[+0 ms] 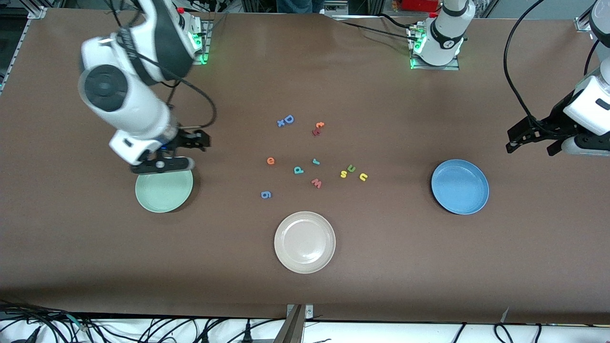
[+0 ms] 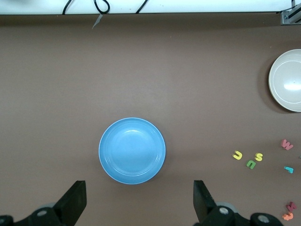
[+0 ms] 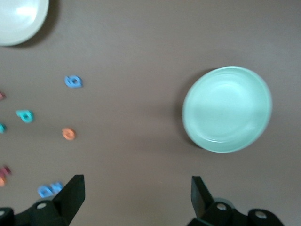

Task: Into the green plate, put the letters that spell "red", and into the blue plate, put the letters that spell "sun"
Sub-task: 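Reach the right gripper to the orange e while the left gripper approaches letters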

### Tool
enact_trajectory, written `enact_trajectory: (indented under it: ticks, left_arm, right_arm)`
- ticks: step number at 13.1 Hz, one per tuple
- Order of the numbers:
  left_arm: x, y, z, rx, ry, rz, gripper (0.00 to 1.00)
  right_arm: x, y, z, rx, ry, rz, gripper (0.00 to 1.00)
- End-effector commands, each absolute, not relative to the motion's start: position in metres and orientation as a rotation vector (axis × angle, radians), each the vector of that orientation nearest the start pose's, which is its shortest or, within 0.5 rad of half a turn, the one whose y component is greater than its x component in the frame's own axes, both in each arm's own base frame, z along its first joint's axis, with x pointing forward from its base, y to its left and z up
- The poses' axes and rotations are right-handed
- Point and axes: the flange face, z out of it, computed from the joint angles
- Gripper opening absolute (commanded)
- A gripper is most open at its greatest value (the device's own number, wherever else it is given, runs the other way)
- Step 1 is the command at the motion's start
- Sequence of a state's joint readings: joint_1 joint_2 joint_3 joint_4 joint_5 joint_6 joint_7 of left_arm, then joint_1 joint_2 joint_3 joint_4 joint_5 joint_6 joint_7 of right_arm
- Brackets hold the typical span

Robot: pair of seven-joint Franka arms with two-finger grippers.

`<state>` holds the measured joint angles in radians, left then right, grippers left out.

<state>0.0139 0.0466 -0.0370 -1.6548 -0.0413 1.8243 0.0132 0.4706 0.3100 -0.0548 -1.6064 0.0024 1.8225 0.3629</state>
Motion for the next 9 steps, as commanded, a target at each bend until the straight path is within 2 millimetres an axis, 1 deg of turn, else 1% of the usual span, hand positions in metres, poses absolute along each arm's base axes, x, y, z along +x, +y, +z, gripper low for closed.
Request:
enact_trajectory:
  ticks: [1, 2, 3, 4, 5, 6, 7, 8, 9]
  left_arm:
    - [0.584, -0.022, 0.58, -3.172, 0.058, -0.18, 1.0]
    - [0.583, -0.031, 0.575, -3.174, 0.074, -0.165, 1.0]
    - [0.582, -0.035, 0.559, -3.178, 0.111, -0.117, 1.0]
    - [0.58, -0.042, 0.549, -3.187, 0.13, -0.082, 1.0]
    - [0.58, -0.059, 0.54, -3.191, 0.175, -0.056, 1.0]
    - [0.583, -0.063, 0.526, -3.193, 0.19, -0.022, 1.0]
    - [0.587, -0.079, 0.502, -3.194, 0.248, 0.028, 1.0]
    - [0.588, -0.103, 0.484, -3.192, 0.311, 0.027, 1.0]
    - [0.587, -0.111, 0.475, -3.191, 0.329, 0.013, 1.0]
  right_arm:
    - [0.584, 0.316, 0.402, -3.206, 0.127, 0.075, 1.0]
    - [0.581, 0.335, 0.376, -3.207, 0.215, 0.065, 1.0]
    - [0.578, 0.355, 0.353, -3.191, 0.304, 0.036, 1.0]
    - [0.574, 0.372, 0.335, -3.171, 0.397, 0.003, 1.0]
    - [0.568, 0.388, 0.319, -3.156, 0.482, -0.011, 1.0]
    - [0.563, 0.394, 0.308, -3.154, 0.55, -0.005, 0.99]
    - [0.558, 0.395, 0.298, -3.163, 0.577, 0.014, 0.99]
    - [0.554, 0.393, 0.287, -3.176, 0.588, 0.035, 0.99]
    - [0.553, 0.393, 0.277, -3.182, 0.586, 0.043, 0.95]
